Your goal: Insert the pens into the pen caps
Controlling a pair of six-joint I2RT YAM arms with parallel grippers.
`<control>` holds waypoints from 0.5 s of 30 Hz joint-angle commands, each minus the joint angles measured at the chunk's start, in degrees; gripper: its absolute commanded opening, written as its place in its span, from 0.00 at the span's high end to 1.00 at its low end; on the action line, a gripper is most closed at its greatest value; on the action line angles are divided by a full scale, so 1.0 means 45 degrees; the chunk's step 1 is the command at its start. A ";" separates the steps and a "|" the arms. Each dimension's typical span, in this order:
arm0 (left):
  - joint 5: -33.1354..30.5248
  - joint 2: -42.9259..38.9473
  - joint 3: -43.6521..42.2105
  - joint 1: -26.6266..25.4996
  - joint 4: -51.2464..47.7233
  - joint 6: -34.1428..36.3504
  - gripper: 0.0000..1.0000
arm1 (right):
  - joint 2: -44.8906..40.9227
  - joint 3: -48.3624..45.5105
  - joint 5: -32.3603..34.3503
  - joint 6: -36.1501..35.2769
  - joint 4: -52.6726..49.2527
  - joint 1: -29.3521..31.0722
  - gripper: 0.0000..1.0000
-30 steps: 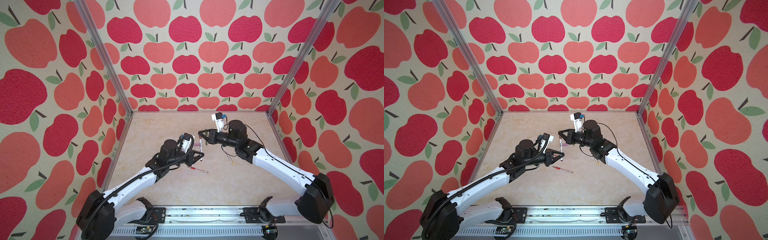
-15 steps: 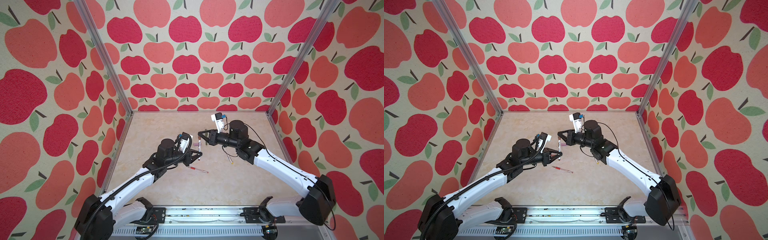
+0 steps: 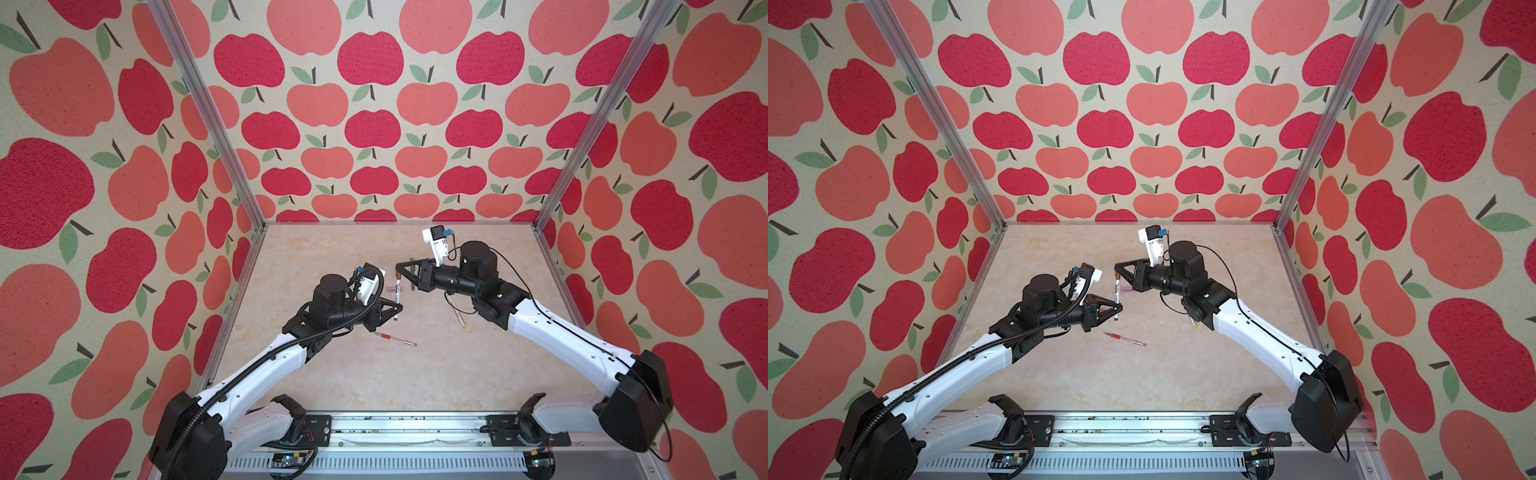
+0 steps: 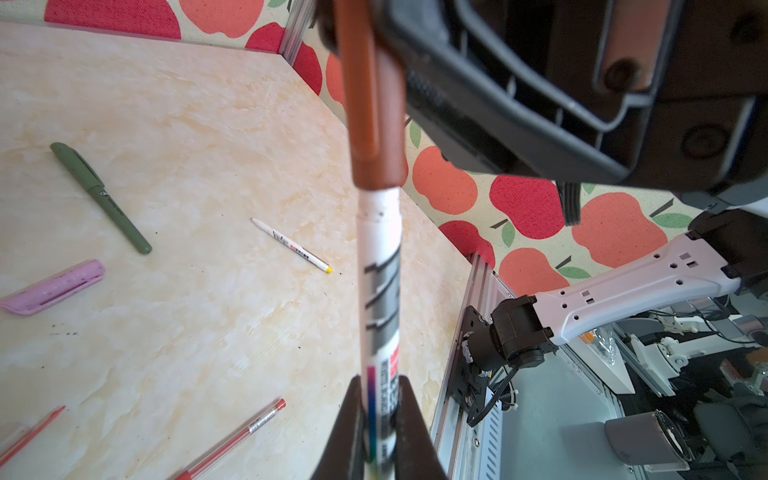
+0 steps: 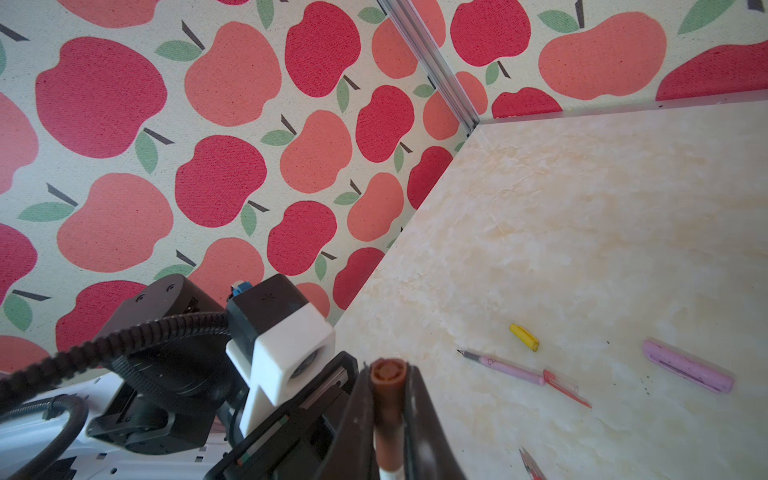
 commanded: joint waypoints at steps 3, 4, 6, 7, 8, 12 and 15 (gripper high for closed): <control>0.0198 -0.0436 0.1022 0.0252 0.1024 0.1017 1.00 | -0.0254 0.0124 -0.1175 -0.0559 -0.2362 0.0318 0.85; 0.0276 -0.0426 0.1000 0.0264 0.0984 0.1054 1.00 | -0.0289 0.0231 -0.1191 -0.0664 -0.2478 0.0318 0.83; 0.0470 -0.0408 0.0934 0.0252 0.0866 0.1075 1.00 | -0.0376 0.0496 -0.1201 -0.0860 -0.2743 0.0295 0.74; 0.0539 -0.0389 0.0940 0.0259 0.0803 0.1086 1.00 | -0.0426 0.0591 -0.1206 -0.0955 -0.2851 0.0298 0.70; 0.0626 -0.0387 0.0918 0.0256 0.0721 0.1076 1.00 | -0.0479 0.0692 -0.1209 -0.1039 -0.2958 0.0298 0.67; 0.0893 -0.0444 0.0920 0.0256 0.0277 0.1211 1.00 | -0.0680 0.1026 -0.1321 -0.1422 -0.3456 0.0240 0.54; 0.1059 -0.0552 0.1008 0.0254 -0.0311 0.1477 1.00 | -0.0908 0.1172 -0.1583 -0.1707 -0.3711 0.0128 0.47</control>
